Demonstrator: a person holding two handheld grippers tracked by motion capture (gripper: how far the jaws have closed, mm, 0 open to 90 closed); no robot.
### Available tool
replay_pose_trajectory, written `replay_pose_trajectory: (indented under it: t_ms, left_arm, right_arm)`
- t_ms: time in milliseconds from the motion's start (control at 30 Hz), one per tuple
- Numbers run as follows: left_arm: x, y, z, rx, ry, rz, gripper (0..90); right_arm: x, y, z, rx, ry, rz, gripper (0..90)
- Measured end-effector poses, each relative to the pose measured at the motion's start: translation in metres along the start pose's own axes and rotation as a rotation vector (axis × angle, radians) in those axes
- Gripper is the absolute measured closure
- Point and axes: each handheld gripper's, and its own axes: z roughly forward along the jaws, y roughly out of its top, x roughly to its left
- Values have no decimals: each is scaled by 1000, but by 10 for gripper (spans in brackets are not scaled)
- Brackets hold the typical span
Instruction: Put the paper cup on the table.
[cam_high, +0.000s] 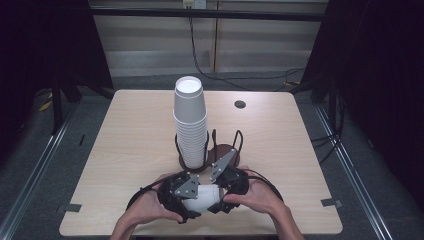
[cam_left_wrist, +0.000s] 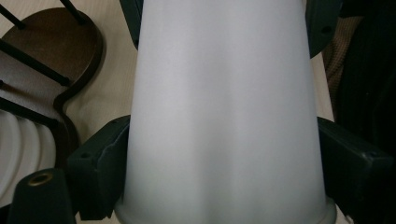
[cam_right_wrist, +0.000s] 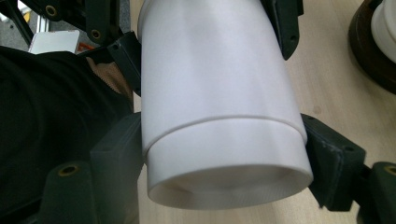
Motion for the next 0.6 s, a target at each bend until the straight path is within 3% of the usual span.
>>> replay_pose_trajectory:
  t_ms: [333,600]
  left_arm:
    - [4,-4,-9,-80,-17,-40,124]
    - [6,-6,-16,-134,-20,-48,135]
  right_arm:
    - [2,1,-4,-28,-13,-12,229]
    - [2,1,-5,-40,-12,-11,230]
